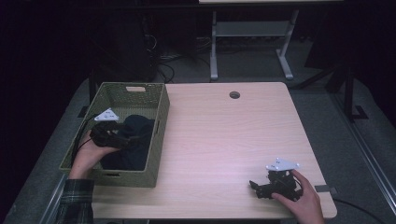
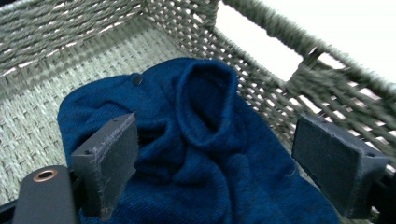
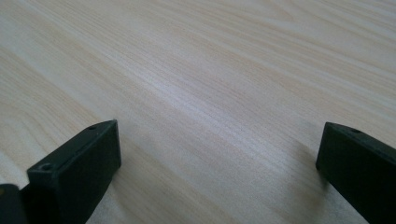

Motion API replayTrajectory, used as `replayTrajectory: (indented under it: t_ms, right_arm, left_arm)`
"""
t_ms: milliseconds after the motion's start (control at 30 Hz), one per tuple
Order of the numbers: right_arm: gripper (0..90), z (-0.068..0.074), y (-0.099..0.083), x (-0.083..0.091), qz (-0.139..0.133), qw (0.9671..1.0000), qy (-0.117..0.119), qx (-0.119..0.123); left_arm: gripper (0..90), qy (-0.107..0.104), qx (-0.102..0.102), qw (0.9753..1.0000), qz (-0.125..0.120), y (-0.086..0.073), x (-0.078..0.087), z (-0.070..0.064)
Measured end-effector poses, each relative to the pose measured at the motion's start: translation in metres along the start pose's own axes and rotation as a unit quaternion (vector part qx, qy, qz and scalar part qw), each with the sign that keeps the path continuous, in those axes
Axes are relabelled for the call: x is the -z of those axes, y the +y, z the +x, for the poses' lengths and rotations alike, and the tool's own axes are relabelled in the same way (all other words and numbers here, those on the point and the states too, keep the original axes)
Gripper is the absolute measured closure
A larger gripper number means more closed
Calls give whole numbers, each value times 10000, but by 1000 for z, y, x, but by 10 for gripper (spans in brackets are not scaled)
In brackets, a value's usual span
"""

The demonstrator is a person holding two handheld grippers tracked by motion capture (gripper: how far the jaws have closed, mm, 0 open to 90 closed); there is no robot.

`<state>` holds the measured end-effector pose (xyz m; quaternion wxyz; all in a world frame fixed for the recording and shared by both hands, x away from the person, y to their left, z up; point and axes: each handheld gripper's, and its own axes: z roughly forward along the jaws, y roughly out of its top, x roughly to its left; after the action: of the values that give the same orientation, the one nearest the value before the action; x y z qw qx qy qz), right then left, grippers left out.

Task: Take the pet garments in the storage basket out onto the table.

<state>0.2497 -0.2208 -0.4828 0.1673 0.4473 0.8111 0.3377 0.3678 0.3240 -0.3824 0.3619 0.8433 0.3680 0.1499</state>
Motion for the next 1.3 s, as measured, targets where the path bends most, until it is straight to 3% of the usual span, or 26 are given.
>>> replayTrajectory:
  t_ms: [400, 633, 900, 1000, 1167, 1300]
  right_arm:
    - [0, 0, 0, 0, 2, 10000, 0, 6]
    - [0, 0, 0, 0, 3, 10000, 1, 5]
    - [0, 0, 0, 0, 1, 10000, 1, 6]
    - [0, 0, 0, 0, 3, 10000, 1, 6]
    - [0, 0, 0, 0, 2, 10000, 3, 9]
    - [0, 0, 0, 0, 2, 10000, 2, 8]
  left_arm:
    - [142, 8, 48, 9997, 252, -8, -13, 4]
    - [142, 54, -51, 9987, 511, -9, -21, 1]
    - [143, -30, -240, 9942, 1048, -10, -32, -4]
    - [143, -51, -220, 9938, 1085, -11, -34, -5]
    - [144, -96, -280, 9903, 1355, -12, -39, -6]
    - [144, -105, -267, 9893, 1427, -13, -41, -6]
